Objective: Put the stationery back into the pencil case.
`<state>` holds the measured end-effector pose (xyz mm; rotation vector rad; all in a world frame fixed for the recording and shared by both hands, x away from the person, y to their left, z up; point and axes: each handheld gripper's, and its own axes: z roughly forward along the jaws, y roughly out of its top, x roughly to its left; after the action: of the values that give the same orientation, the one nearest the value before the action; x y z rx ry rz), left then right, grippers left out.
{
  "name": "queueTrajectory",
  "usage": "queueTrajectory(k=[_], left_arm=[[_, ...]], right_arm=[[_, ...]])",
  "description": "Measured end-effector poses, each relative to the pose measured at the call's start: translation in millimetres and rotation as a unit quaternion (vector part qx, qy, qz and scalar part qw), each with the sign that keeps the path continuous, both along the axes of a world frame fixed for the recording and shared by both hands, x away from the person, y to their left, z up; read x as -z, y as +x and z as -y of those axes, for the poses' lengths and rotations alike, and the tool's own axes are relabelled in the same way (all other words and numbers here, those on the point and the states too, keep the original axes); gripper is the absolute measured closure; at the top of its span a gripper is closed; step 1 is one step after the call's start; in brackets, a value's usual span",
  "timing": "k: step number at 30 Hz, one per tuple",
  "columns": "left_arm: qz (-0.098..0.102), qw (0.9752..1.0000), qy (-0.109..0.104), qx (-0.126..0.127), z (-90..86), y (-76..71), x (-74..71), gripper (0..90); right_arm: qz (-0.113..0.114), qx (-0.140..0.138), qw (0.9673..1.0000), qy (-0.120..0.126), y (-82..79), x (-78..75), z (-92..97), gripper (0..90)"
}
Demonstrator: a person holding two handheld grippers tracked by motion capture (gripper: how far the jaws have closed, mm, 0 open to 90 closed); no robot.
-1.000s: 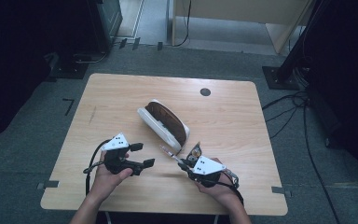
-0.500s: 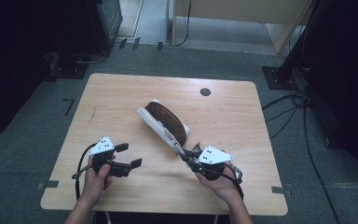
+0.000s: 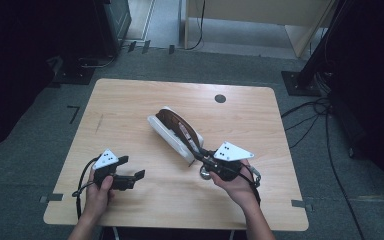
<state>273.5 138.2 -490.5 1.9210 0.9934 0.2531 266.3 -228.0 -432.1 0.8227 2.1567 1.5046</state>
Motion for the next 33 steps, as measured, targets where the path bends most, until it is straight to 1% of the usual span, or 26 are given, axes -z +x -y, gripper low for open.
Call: queueTrajectory(k=[3, 5, 6, 7, 8, 10, 13, 17, 21, 24, 26, 29, 31, 33], left_arm=[[-0.002, 0.9996, 0.026, -0.015, -0.8, 1.9, 6.2, 9.5], [-0.003, 0.9992, 0.034, -0.02, -0.9, 2.4, 8.5, 9.5], [-0.001, 0.9987, 0.044, -0.024, -0.9, 2.6, 10.3, 9.5], [0.0, 0.9982, 0.054, -0.026, -0.8, 2.9, 12.2, 9.5], [0.001, 0.9973, 0.067, -0.031, 0.1, 3.0, 14.9, 9.5], [0.0, 0.9957, 0.085, -0.036, 1.3, 3.5, 18.3, 9.5], [-0.002, 0.995, 0.093, -0.037, 1.5, 4.4, 21.3, 9.5], [0.0, 0.9942, 0.1, -0.041, 2.5, 5.3, 23.4, 9.5], [0.003, 0.9926, 0.113, -0.042, 5.0, 4.7, 24.8, 9.5], [0.005, 0.9918, 0.12, -0.045, 6.9, 4.1, 26.2, 9.5], [0.005, 0.9909, 0.127, -0.045, 7.6, 4.1, 26.7, 9.5], [0.004, 0.9904, 0.13, -0.046, 8.5, 4.2, 27.0, 9.6], [0.001, 0.9902, 0.131, -0.047, 8.9, 4.7, 27.5, 9.6], [-0.004, 0.9892, 0.138, -0.049, 9.8, 5.6, 28.0, 9.6]], right_arm=[[-0.003, 0.003, 1.0, -0.001, 6.7, -5.7, -3.8, 80.6], [-0.003, 0.004, 1.0, -0.001, 12.4, -10.0, -7.0, 80.6], [-0.001, 0.005, 1.0, -0.003, 14.6, -11.4, -7.9, 80.6], [-0.005, 0.007, 1.0, 0.0, 17.1, -13.0, -9.7, 80.6], [-0.007, 0.008, 0.9999, 0.001, 20.3, -14.5, -11.1, 80.6], [-0.012, 0.012, 0.9999, 0.002, 26.7, -16.6, -14.6, 80.5], [-0.02, 0.016, 0.9997, 0.001, 36.8, -17.8, -19.9, 80.6], [-0.033, 0.021, 0.9992, -0.004, 49.4, -16.9, -26.8, 80.4], [-0.043, 0.026, 0.9987, -0.005, 58.7, -16.5, -31.6, 80.4], [-0.053, 0.03, 0.9981, -0.006, 65.3, -15.4, -34.4, 80.5], [-0.058, 0.033, 0.9977, -0.01, 69.6, -13.6, -36.0, 80.5], [-0.069, 0.036, 0.9969, -0.016, 75.4, -9.7, -38.2, 80.6], [-0.078, 0.038, 0.9961, -0.02, 77.9, -6.6, -40.4, 80.6], [-0.082, 0.041, 0.9954, -0.029, 80.0, -3.0, -42.6, 80.6]])
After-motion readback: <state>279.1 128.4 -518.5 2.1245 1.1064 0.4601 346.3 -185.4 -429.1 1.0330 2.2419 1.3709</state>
